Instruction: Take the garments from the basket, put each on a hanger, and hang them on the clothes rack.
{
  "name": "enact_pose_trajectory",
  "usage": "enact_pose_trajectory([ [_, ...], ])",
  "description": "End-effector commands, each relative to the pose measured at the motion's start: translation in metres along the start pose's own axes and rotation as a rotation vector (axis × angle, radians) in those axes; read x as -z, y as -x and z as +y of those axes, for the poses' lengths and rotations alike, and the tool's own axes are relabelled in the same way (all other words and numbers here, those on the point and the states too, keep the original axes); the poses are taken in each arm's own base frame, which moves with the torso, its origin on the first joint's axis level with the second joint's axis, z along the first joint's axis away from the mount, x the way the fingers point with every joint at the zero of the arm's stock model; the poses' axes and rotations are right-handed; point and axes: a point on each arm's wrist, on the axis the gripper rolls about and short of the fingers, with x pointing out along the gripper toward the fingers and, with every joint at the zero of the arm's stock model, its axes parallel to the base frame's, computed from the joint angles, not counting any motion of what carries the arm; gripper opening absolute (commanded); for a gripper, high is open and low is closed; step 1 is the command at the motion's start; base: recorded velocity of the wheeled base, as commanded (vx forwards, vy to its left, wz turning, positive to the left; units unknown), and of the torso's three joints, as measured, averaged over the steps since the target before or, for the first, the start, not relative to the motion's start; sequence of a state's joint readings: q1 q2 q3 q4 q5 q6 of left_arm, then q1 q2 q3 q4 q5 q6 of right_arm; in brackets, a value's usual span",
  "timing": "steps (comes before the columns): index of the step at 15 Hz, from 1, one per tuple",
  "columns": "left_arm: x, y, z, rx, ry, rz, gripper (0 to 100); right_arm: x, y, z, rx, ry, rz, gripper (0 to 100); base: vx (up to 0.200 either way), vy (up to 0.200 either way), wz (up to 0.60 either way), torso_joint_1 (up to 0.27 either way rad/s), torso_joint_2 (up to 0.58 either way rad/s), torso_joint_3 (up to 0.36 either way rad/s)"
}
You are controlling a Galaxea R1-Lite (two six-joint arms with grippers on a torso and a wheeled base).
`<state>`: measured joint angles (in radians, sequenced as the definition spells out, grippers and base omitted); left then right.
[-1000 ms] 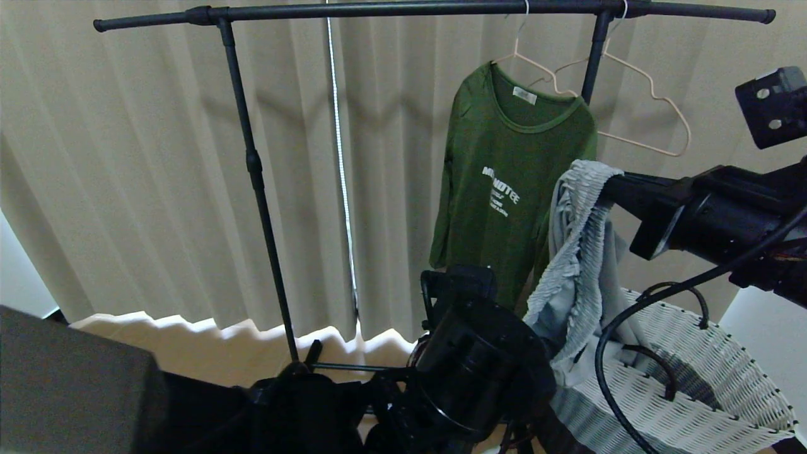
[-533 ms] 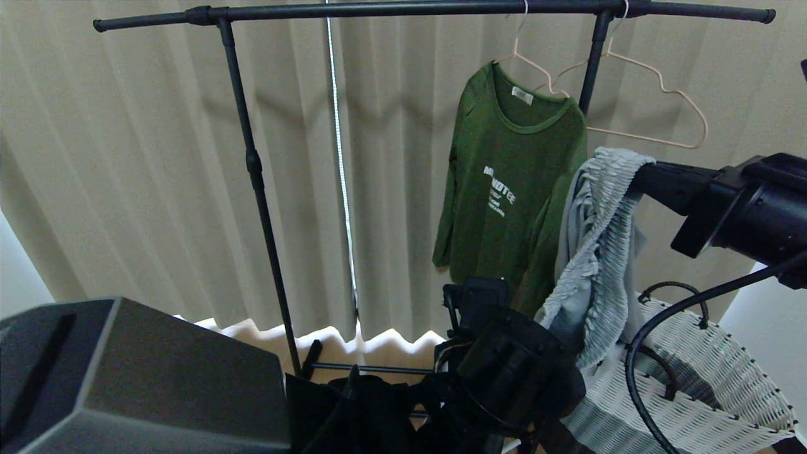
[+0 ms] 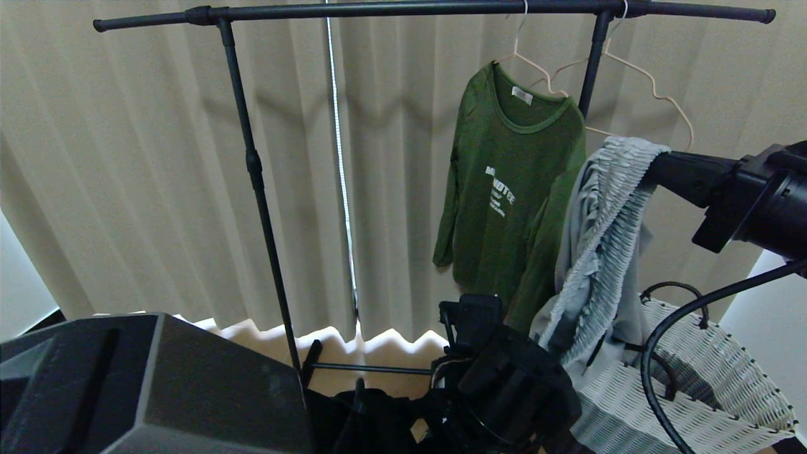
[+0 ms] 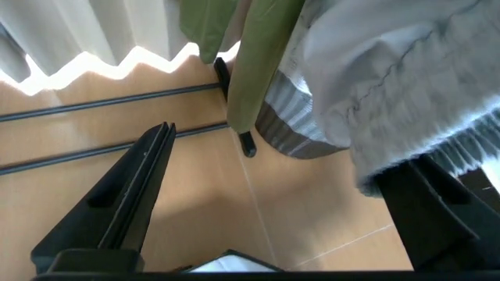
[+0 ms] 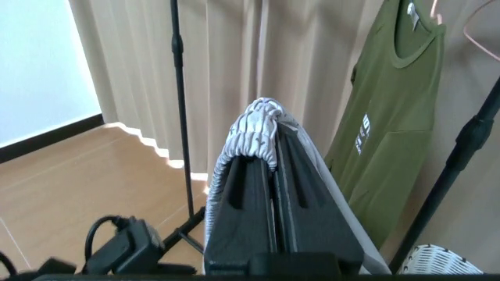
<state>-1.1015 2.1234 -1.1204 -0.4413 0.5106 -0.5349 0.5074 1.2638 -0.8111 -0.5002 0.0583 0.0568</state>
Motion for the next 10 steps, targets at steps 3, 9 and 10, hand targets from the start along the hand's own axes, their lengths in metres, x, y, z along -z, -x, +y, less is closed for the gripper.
enact_pose_trajectory([
  [3, 0.002, 0.016, 0.009, 0.002, -0.011, 0.01, 0, 0.001, -0.004, 0.0, 0.0, 0.0, 0.006, 0, 0.0, 0.0, 0.0, 0.0, 0.0, 0.0],
  [9, -0.013, 0.096, 0.062, 0.071, -0.133, -0.153, 0, 0.011, -0.022, -0.002, 0.003, -0.011, 0.055, 0, 0.0, 0.0, 0.0, 0.0, 0.0, 0.0],
  [10, -0.034, 0.104, 0.076, 0.033, -0.132, -0.204, 0, 0.016, -0.026, -0.003, 0.007, -0.012, 0.075, 0, 0.0, 0.0, 0.0, 0.0, 0.0, 0.0],
])
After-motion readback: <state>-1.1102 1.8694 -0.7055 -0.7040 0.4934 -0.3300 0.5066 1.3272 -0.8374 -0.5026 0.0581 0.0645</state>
